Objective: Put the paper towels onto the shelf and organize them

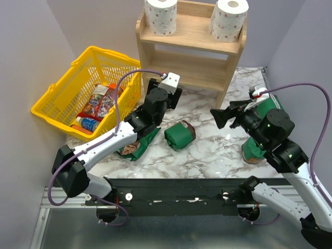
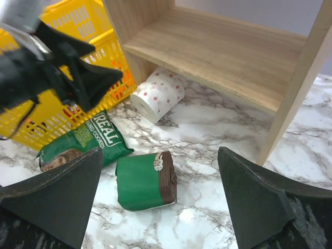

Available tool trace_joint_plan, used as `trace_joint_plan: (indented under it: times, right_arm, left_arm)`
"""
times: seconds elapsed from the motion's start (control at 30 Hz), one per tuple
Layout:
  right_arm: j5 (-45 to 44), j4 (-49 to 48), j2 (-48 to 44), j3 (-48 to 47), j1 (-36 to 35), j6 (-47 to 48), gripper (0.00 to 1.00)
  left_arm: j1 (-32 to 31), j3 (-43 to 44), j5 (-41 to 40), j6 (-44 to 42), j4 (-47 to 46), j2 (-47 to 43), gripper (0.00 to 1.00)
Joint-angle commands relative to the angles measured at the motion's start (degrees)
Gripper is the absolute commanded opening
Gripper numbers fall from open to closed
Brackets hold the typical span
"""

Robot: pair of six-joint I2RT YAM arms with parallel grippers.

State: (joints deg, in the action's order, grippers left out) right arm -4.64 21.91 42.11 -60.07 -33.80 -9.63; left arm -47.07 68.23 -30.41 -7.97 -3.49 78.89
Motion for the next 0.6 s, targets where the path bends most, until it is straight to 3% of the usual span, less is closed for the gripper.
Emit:
trace_joint_plan:
  times: [0.0, 0.13, 0.37, 0.47, 0.57]
  right_arm:
    - [1.57, -2.31, -2.11, 1.27, -0.21, -0.04, 0.99]
    - [1.48, -2.31, -3.7, 1.71, -0.21, 1.01, 0.99]
    - [3.41, -2.22, -6.6, 2.15, -0.21, 0.49, 0.98]
    - [3.85, -2.22, -7.91, 1.89, -0.3, 0.23, 0.98]
    - [4.03, -2.22, -9.23, 1.89, -0.21, 0.13, 0.98]
  left_arm:
    - [1.01, -5.26, -5.81, 24.12, -4.65, -0.92, 0.81]
    - [2.41, -12.58, -7.98, 36.76, -10.4, -3.21, 0.73]
    - [5.14, -19.44, -9.39, 54.8, -18.74, -3.13, 0.72]
    - [5.85, -20.15, -11.24, 60.84, -17.97, -2.08, 0.75]
    - [7.95, -18.84, -7.49, 70.41, -12.26, -0.59, 0.79]
